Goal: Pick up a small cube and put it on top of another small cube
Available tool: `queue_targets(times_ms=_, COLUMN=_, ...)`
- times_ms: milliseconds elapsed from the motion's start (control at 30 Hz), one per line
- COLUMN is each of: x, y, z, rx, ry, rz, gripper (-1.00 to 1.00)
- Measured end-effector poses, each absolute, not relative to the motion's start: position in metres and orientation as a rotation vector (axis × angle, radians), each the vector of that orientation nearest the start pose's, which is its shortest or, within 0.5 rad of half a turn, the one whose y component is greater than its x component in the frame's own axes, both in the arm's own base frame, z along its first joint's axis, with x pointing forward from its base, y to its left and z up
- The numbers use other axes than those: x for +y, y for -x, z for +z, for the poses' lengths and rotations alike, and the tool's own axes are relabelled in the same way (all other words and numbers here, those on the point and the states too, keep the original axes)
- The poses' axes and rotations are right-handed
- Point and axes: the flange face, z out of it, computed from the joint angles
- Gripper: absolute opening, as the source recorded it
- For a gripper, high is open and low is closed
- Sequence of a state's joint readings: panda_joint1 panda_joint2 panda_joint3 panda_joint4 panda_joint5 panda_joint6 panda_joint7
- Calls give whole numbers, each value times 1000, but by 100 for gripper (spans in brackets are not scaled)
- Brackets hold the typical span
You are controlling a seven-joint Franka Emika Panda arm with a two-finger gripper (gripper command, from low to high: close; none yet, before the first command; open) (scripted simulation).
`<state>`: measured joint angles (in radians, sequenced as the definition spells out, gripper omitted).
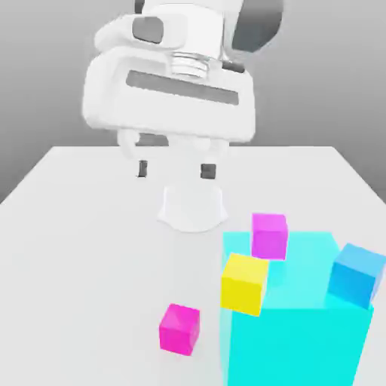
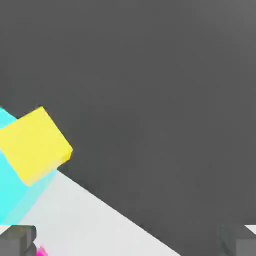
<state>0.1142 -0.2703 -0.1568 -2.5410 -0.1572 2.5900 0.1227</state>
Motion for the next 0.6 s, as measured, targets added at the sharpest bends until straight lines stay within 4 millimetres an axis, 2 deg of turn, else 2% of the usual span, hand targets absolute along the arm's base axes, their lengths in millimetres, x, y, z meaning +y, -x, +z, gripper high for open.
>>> queue_targets(times_ms=167, x=-21, y=-448, z=311, rx=-271, ry=3173, rz=-289, gripper=0)
queue_targets(times_ms=367, x=-21, y=-413, z=214, rx=-675, ry=3080, rz=-39, gripper=0)
queue_targets(times_ms=567, x=-22, y=-406, z=148, rx=-735, ry=3054, rz=-2, gripper=0)
queue_targets(times_ms=600, x=-22, y=-406, z=139, rx=-736, ry=3054, rz=-1, gripper=-100)
